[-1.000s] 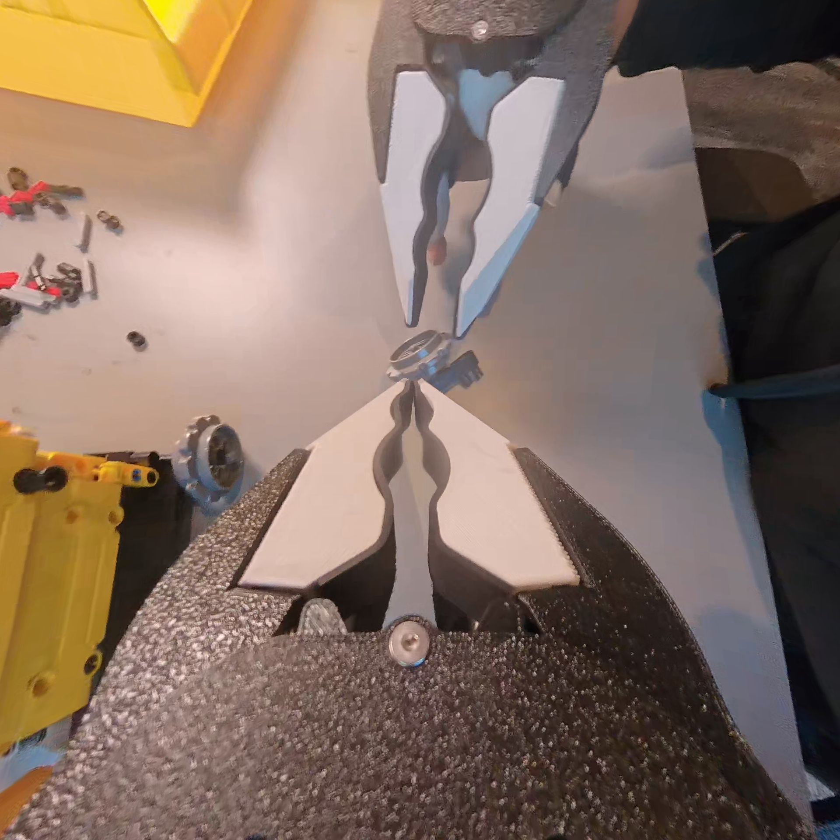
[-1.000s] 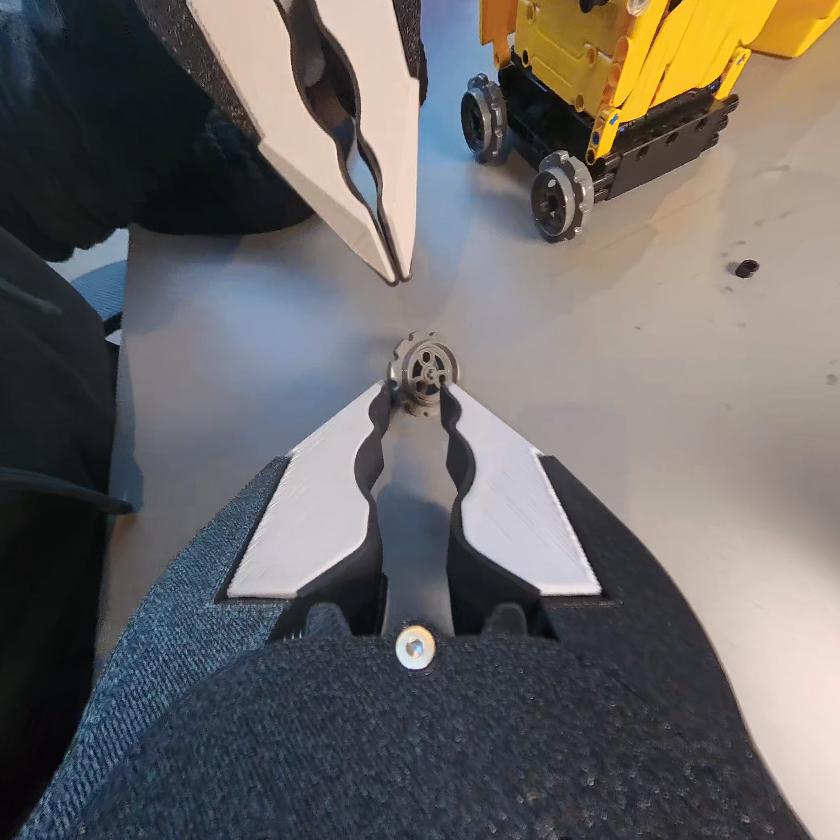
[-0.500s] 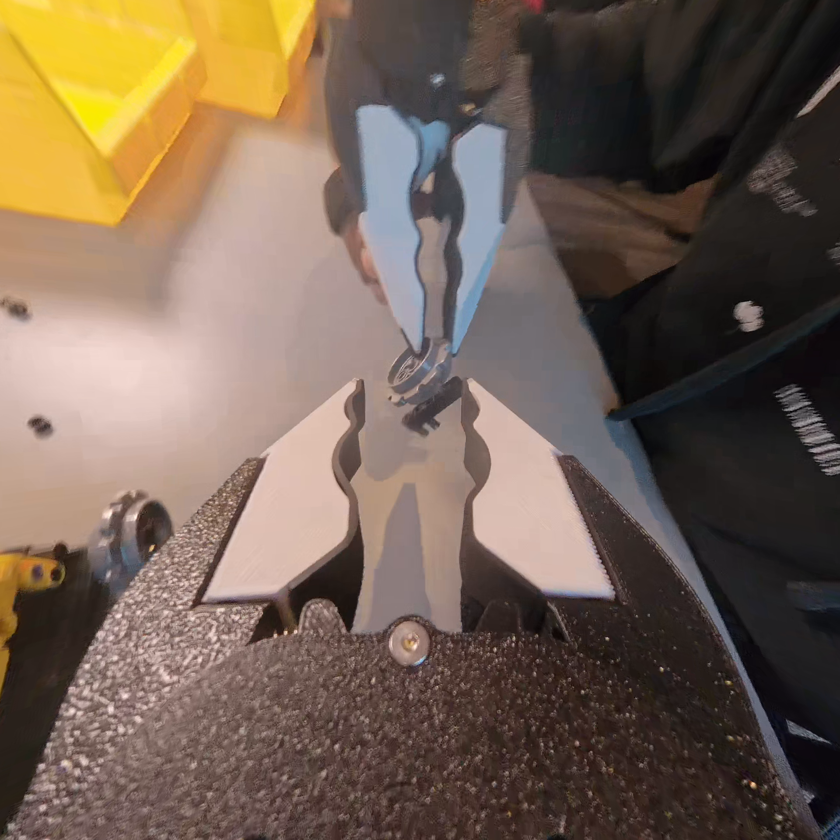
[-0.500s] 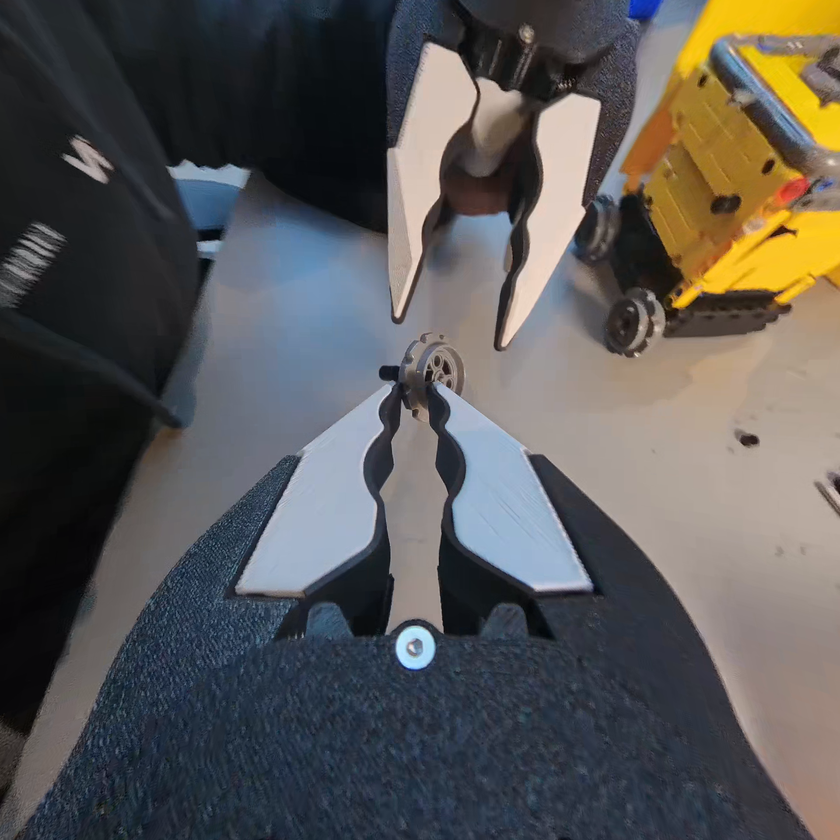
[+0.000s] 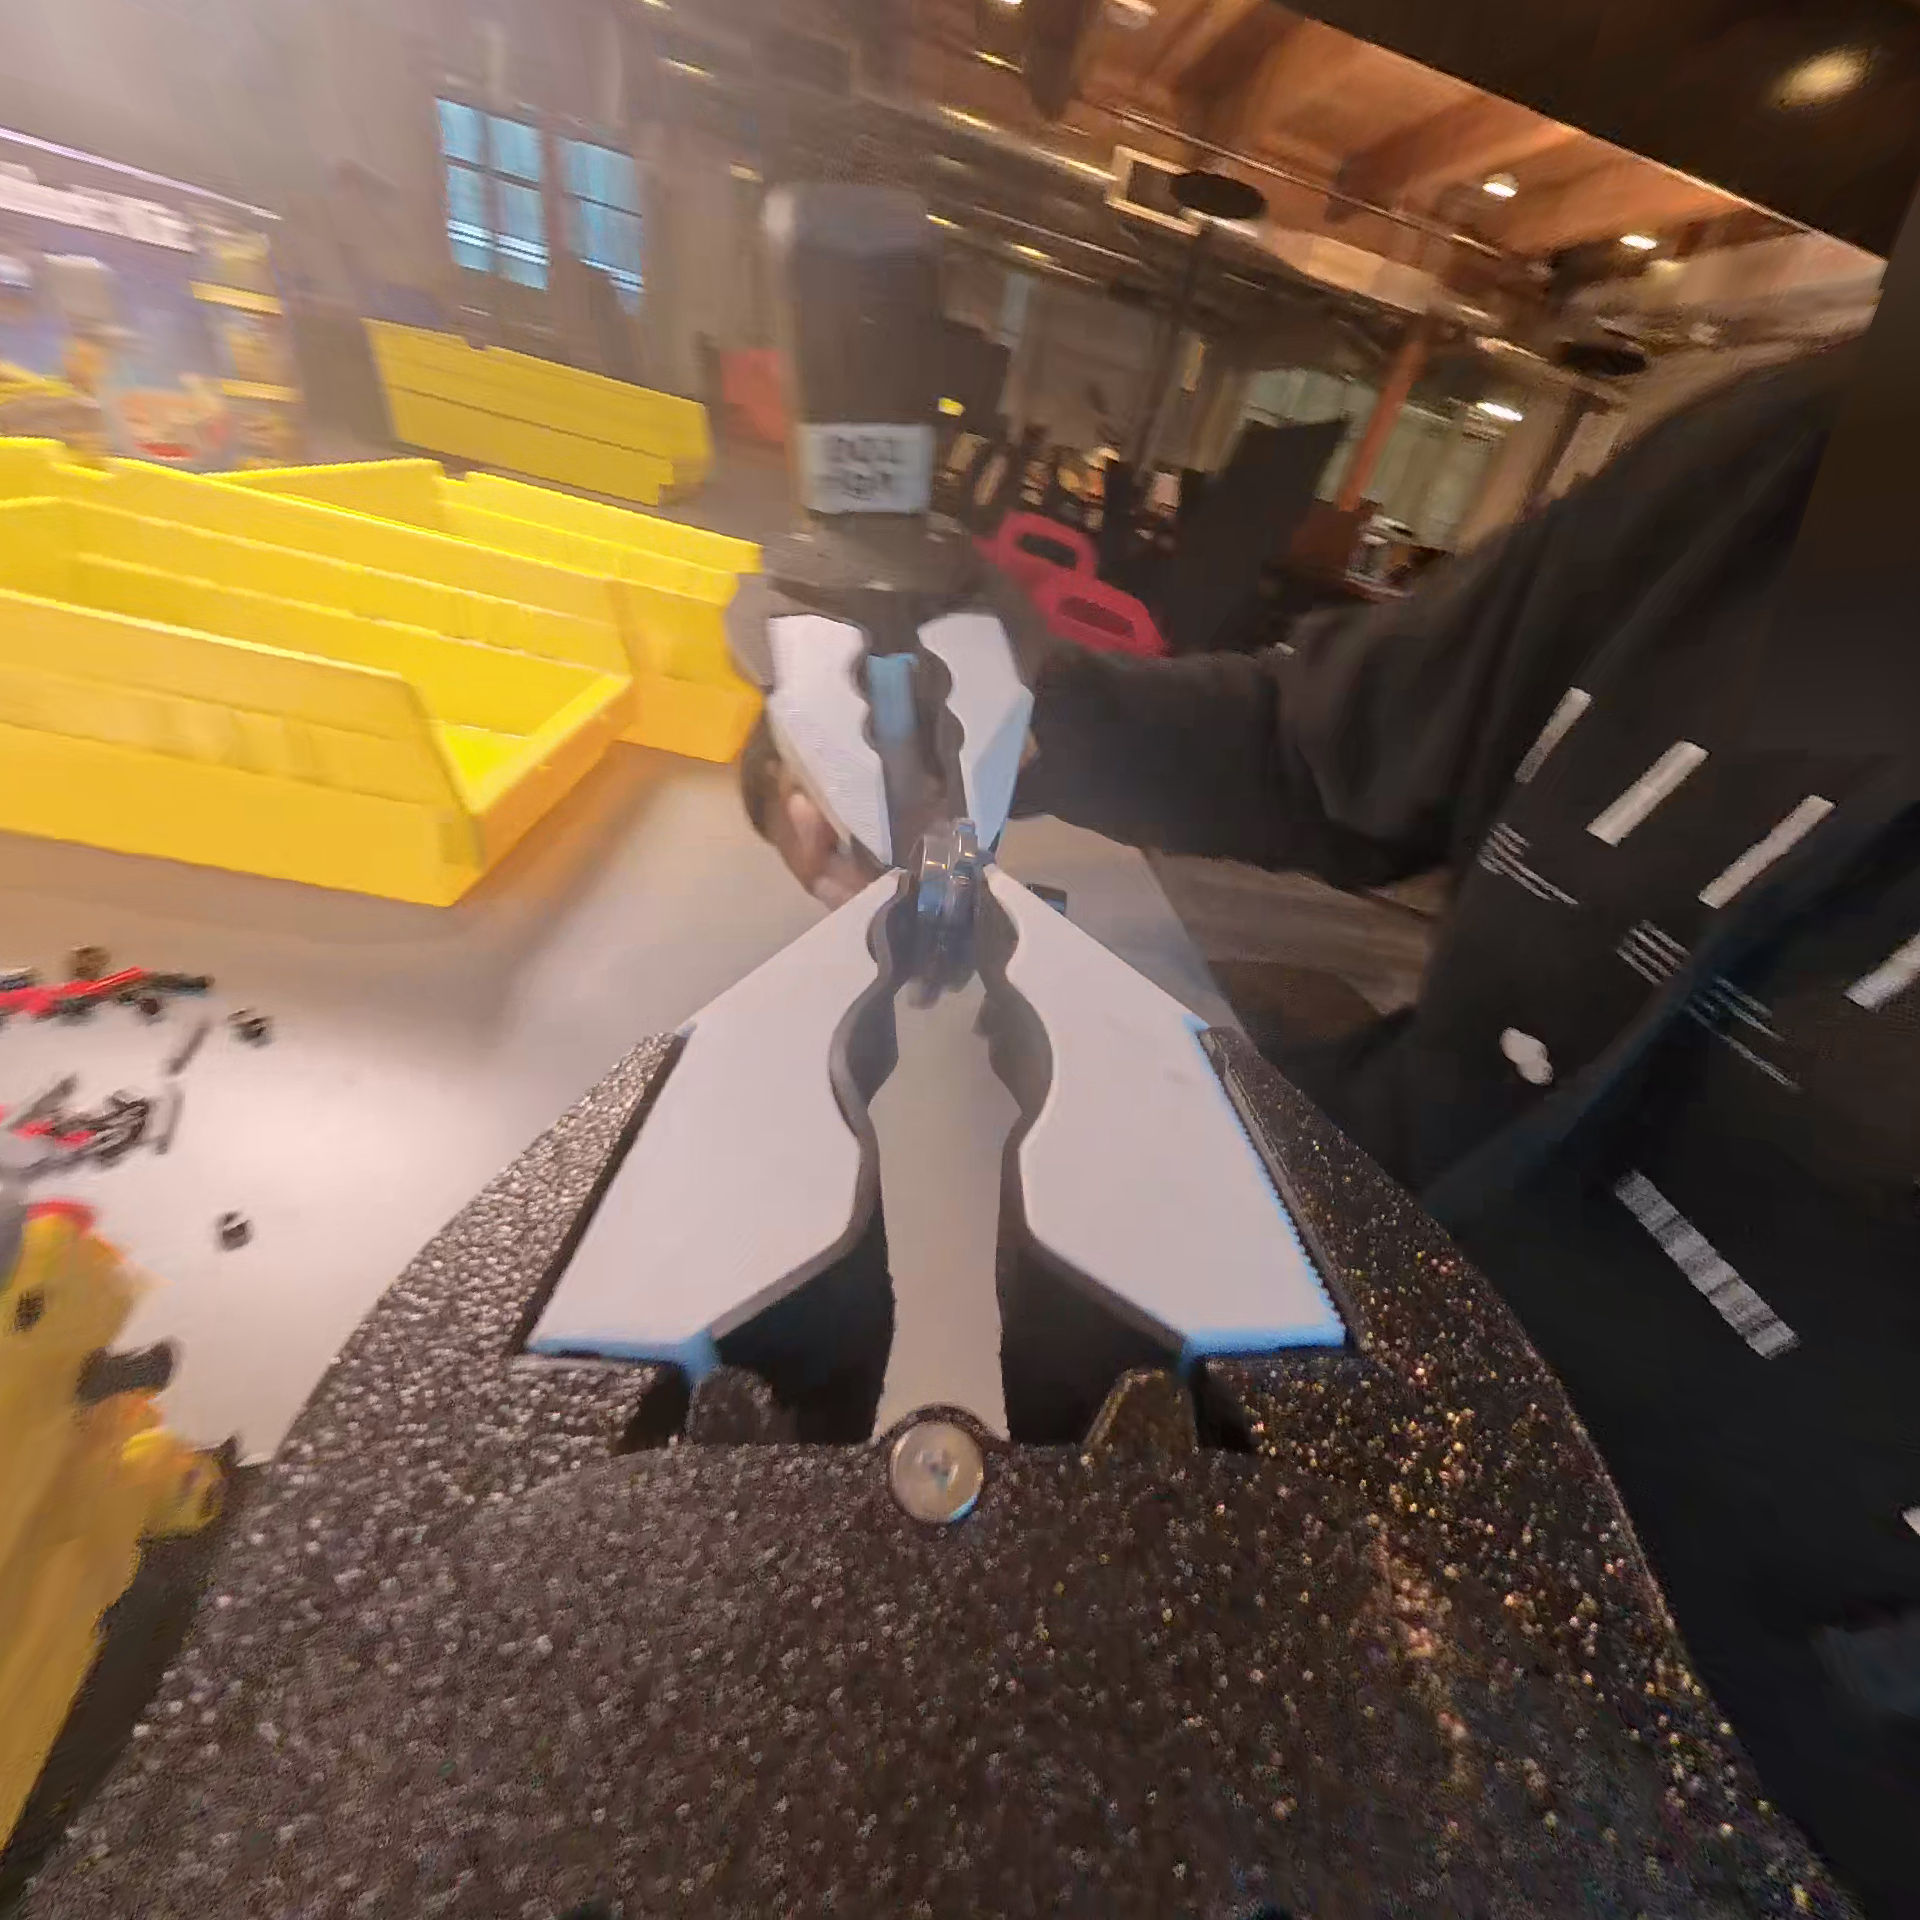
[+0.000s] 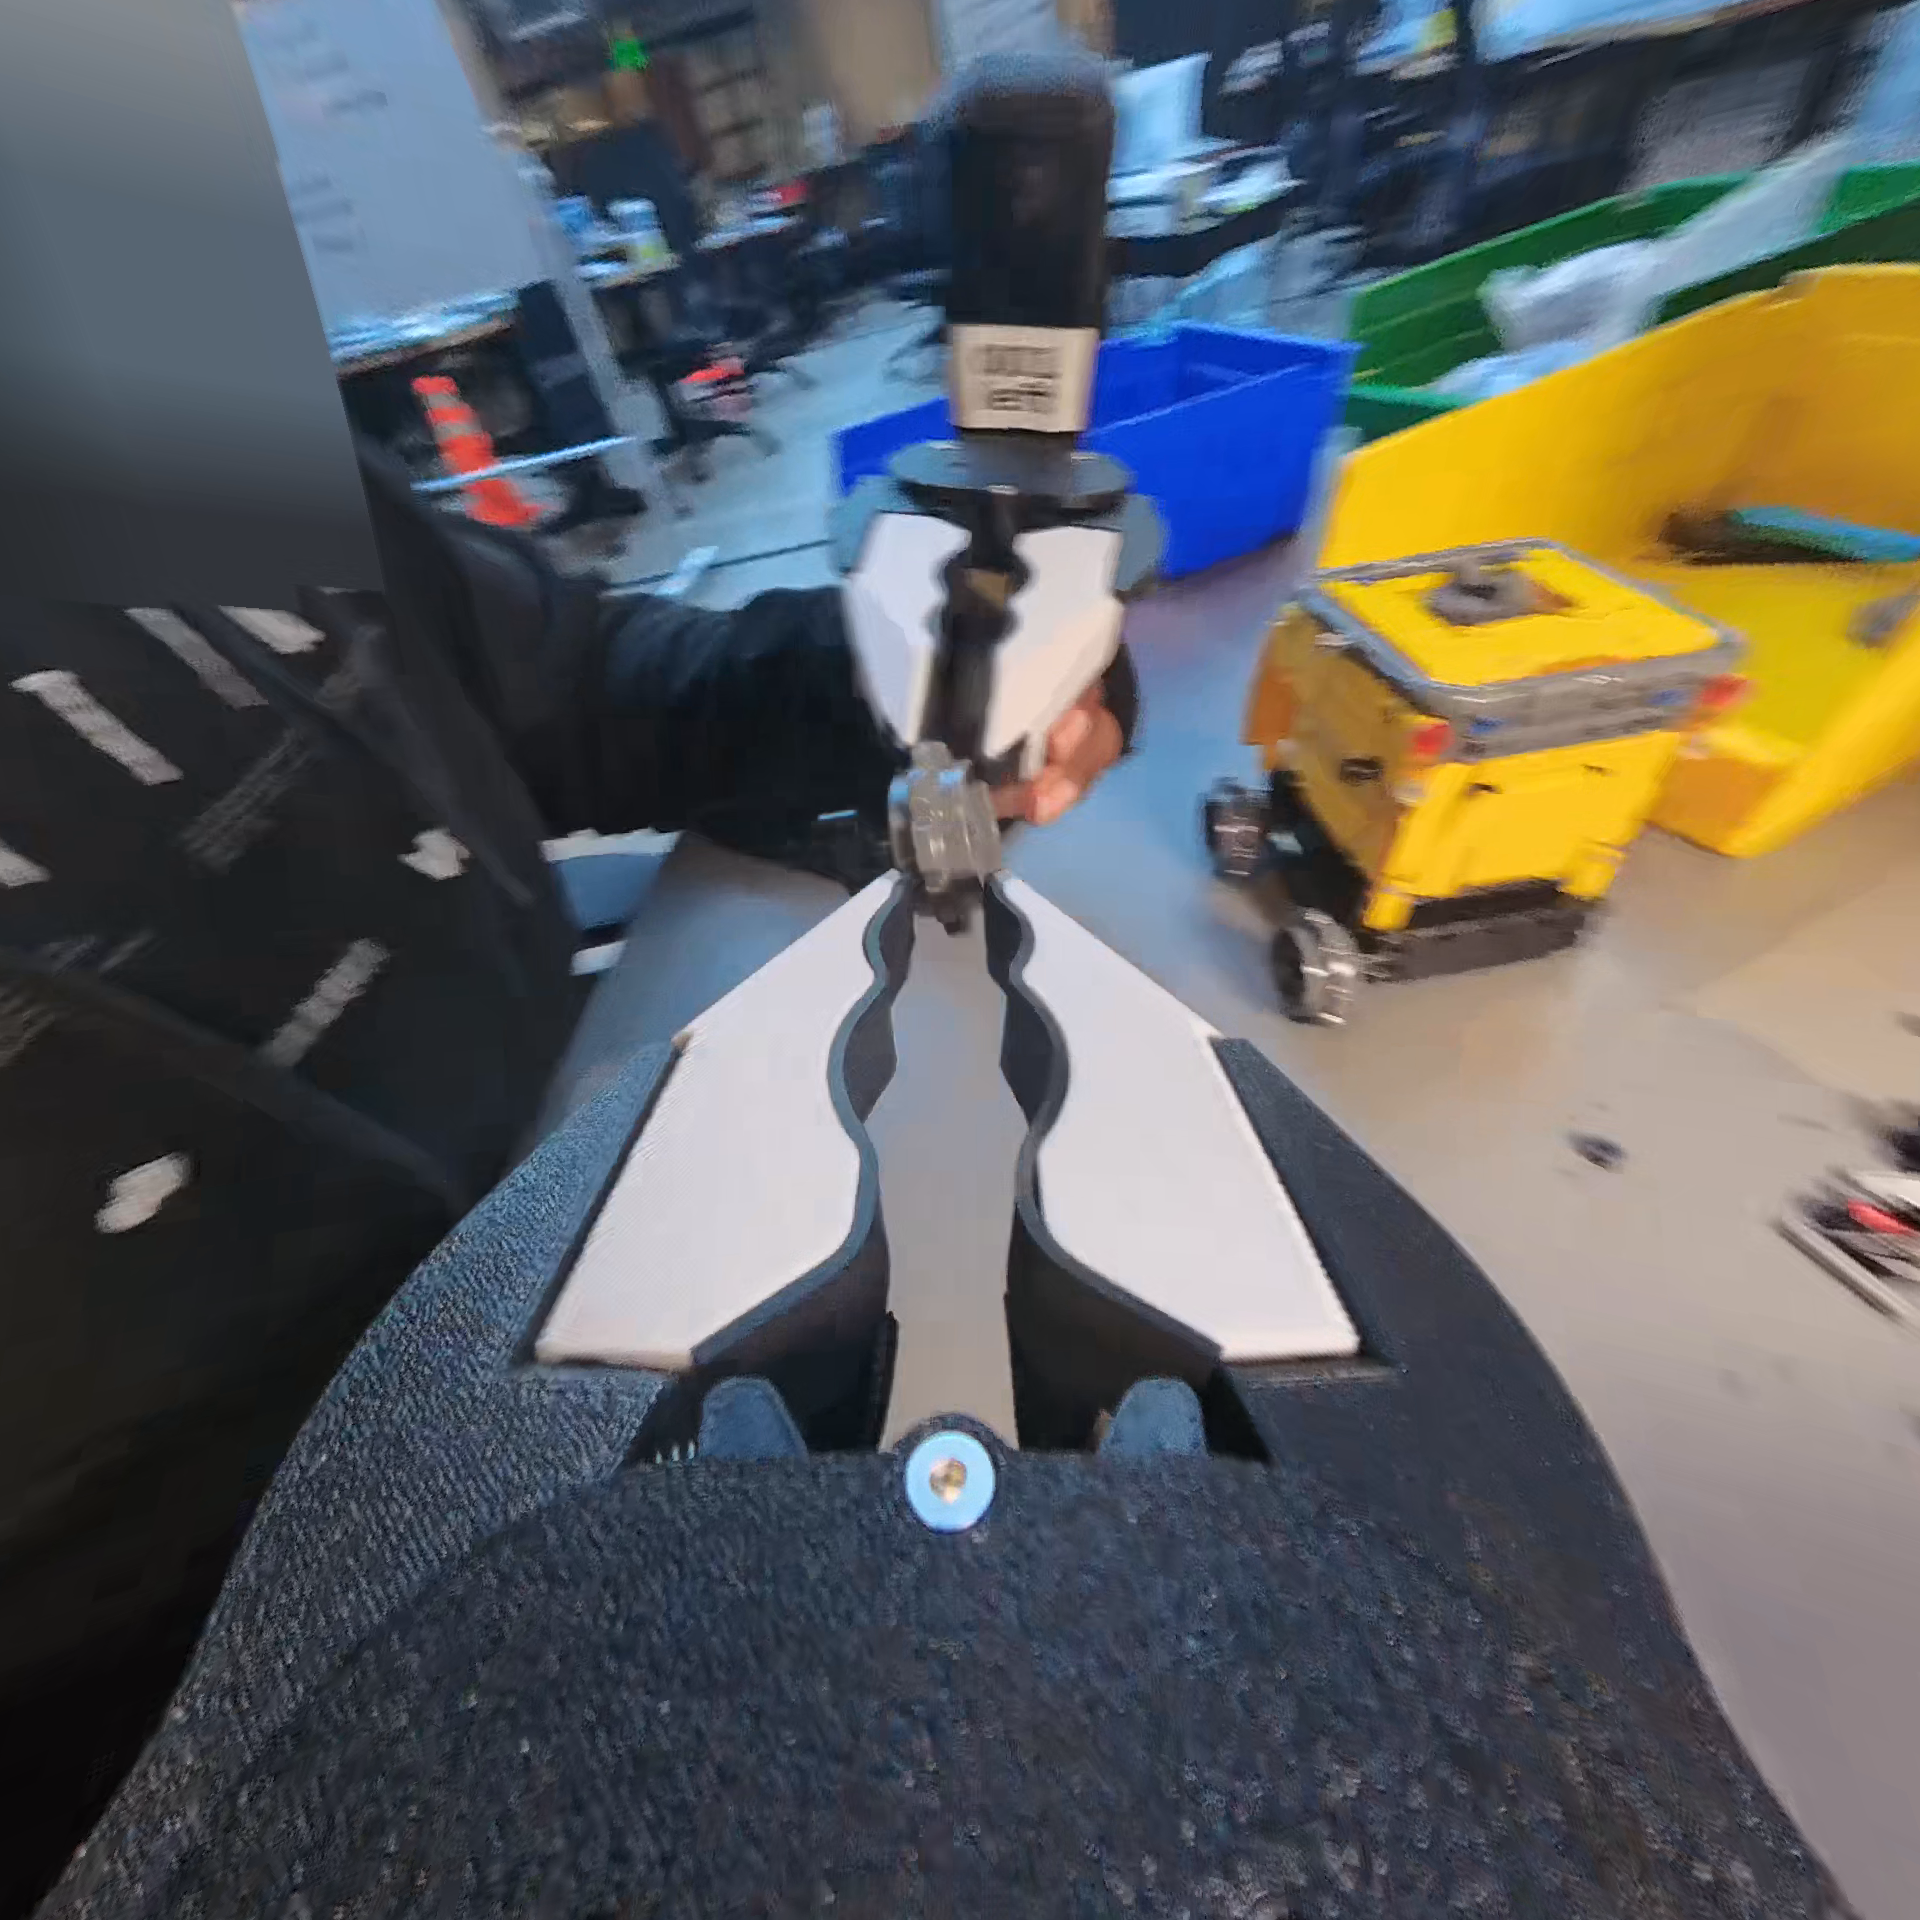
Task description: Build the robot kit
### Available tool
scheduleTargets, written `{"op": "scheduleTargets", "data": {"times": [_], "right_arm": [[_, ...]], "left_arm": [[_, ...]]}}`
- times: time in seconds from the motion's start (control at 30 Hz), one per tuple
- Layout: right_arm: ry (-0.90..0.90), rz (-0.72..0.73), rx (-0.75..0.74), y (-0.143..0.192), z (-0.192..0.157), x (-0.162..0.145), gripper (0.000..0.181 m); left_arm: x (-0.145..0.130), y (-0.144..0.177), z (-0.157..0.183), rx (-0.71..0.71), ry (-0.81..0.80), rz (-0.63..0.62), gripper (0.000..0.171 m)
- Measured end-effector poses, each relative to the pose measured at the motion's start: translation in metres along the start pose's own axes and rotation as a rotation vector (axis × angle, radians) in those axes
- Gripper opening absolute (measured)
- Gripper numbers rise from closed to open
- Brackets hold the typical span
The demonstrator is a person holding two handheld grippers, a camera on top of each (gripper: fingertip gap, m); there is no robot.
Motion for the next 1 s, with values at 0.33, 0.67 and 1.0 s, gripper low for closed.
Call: {"op": "scheduleTargets", "data": {"times": [0.33, 0.67, 1.0], "right_arm": [[-0.095, 0.248, -0.581, 0.003, 0.023, -0.013, 0.028], [0.103, 0.228, -0.946, -0.009, 0.046, -0.003, 0.009], [0.249, 0.187, -0.922, -0.006, 0.044, 0.004, 0.007]], "left_arm": [[-0.019, -0.007, -0.042, 0.433, -0.156, -0.181, 0.007], [-0.012, -0.007, -0.045, 0.590, -0.217, -0.178, 0.007], [-0.005, -0.006, -0.039, 0.493, -0.165, -0.098, 0.013]]}}
Point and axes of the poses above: each gripper's, where its closed fingertips meet, y back along the fingers, x out of its top, z = x × y across the jaws, the point moved 1 cm from there along y, back along the fingers, and after that the axes turned 10 degrees about -y, right-handed, at the moved point
